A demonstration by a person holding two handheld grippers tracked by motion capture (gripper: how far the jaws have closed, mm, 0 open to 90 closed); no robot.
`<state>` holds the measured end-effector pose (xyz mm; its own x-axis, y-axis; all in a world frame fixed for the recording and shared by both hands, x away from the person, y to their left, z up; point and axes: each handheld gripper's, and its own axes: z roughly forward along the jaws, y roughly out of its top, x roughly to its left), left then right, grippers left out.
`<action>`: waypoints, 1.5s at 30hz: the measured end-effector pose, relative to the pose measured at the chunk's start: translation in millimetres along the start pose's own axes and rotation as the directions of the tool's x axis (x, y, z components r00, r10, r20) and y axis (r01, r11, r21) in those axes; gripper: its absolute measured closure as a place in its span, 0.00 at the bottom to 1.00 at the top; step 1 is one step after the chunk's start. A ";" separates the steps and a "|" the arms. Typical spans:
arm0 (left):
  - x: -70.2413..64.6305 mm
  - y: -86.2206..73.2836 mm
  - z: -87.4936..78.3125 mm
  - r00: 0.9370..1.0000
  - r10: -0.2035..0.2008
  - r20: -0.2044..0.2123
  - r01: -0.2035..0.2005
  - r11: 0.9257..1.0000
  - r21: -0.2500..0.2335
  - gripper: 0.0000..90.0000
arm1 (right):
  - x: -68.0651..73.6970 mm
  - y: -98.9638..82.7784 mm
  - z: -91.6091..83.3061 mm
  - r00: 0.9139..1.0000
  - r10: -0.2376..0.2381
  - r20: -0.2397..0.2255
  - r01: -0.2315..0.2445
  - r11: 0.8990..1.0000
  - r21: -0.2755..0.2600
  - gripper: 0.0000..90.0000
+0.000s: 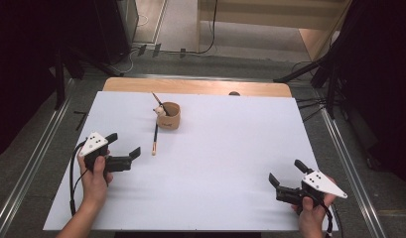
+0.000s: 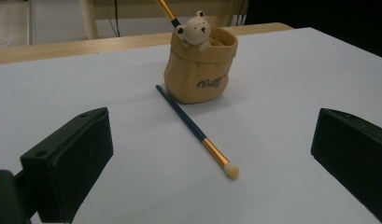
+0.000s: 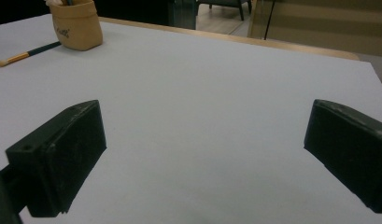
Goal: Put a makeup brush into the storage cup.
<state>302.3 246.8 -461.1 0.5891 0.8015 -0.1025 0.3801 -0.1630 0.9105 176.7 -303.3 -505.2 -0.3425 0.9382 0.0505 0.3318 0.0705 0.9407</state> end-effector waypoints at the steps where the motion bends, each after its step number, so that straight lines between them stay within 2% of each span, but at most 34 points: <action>1: -0.1 2.4 3.8 1.000 0.002 -0.002 -0.001 1.000 0.002 0.00 | 0.1 0.1 0.3 1.000 0.000 0.000 0.000 1.000 0.000 0.00; 7: -1.5 11.0 21.4 1.000 0.010 -0.009 -0.010 1.000 0.019 0.00 | 0.8 0.1 1.7 1.000 -0.004 -0.004 0.004 1.000 0.002 0.00; 17: 0.0 22.2 45.7 1.000 0.022 -0.014 -0.020 0.996 0.088 0.00 | -0.9 -0.5 0.2 1.000 0.002 0.000 -0.002 1.000 0.003 0.00; 22: 1.7 27.6 55.7 1.000 0.011 -0.014 -0.009 0.992 0.122 0.00 | -0.1 -0.4 1.2 1.000 0.000 -0.002 0.000 1.000 0.004 0.00; 27: 2.1 32.0 67.2 1.000 0.016 -0.022 -0.012 0.986 0.169 0.00 | 0.0 -0.3 1.7 1.000 0.001 -0.003 -0.001 1.000 0.006 0.00; 34: 1.7 34.9 80.1 1.000 0.015 -0.028 -0.009 0.978 0.209 0.00 | -0.3 -0.5 1.7 1.000 0.002 -0.003 -0.002 1.000 0.007 0.00; 38: 1.9 34.5 87.2 0.999 0.017 -0.033 -0.008 0.972 0.235 0.00 | -0.9 -0.6 1.5 1.000 0.002 -0.003 -0.002 1.000 0.008 0.00; 41: 3.0 34.1 93.4 1.000 0.007 -0.028 0.001 0.964 0.264 0.00 | -0.8 -0.5 1.4 1.000 0.003 -0.002 -0.003 1.000 0.008 0.00; 43: 4.0 33.1 97.7 1.000 -0.006 -0.025 0.013 0.955 0.295 0.00 | -0.7 -0.4 1.6 1.000 0.006 -0.004 -0.006 1.000 0.008 0.00; 45: 3.6 32.4 102.7 0.999 0.012 -0.032 -0.001 0.943 0.332 0.00 | -0.6 -0.3 1.9 1.000 0.005 -0.005 -0.005 1.000 0.007 0.00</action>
<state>390.0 185.3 -473.1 0.5708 0.8173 -0.0790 0.5948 -0.3452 0.7260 178.4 -303.3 -506.2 -0.3448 0.9369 0.0569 0.3401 0.0682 0.9379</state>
